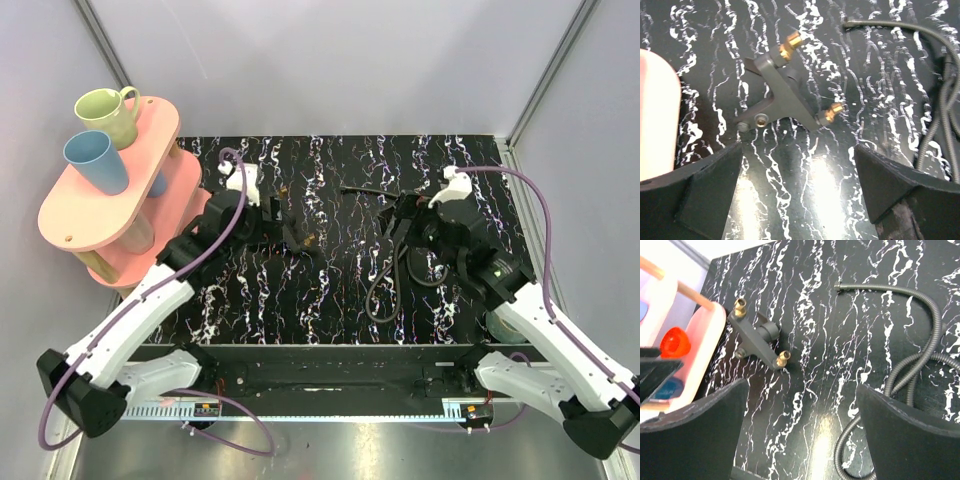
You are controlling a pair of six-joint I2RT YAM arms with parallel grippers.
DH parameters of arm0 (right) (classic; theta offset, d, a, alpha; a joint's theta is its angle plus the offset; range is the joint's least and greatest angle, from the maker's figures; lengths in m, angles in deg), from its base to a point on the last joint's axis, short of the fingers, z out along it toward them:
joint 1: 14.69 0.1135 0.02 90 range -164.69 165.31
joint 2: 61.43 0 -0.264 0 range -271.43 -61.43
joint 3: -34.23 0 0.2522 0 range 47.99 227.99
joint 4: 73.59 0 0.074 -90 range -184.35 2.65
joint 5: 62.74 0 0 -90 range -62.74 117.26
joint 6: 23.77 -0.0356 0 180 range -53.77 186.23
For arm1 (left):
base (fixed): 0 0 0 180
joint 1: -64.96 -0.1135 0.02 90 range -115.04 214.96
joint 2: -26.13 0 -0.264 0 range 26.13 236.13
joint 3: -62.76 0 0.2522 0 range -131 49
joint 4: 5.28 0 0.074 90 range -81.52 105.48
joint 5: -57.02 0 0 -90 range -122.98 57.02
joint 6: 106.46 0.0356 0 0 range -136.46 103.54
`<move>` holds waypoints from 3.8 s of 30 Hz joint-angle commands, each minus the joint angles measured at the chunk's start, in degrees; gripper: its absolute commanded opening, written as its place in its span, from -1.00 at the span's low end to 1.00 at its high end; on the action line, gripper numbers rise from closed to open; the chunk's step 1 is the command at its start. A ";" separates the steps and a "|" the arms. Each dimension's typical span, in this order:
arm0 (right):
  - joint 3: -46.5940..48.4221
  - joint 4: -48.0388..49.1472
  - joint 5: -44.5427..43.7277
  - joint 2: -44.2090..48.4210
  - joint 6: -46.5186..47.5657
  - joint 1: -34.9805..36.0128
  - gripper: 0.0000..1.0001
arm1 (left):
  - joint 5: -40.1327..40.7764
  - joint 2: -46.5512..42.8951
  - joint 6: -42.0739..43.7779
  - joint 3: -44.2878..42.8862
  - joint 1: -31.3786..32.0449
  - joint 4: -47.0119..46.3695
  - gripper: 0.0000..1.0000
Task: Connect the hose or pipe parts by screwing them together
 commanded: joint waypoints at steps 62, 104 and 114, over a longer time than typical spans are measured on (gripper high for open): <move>-13.20 32.97 21.80 -6.74 1.20 0.34 0.99 | -21.20 25.02 -6.34 -15.95 -13.32 -1.10 0.85; 19.86 28.78 19.08 -57.21 -3.12 3.33 -0.11 | -10.89 -10.84 -6.07 8.49 -14.46 4.62 0.90; 16.96 32.37 15.03 -49.83 14.27 3.32 -1.00 | -9.49 -10.93 -6.60 8.66 -14.46 4.97 0.89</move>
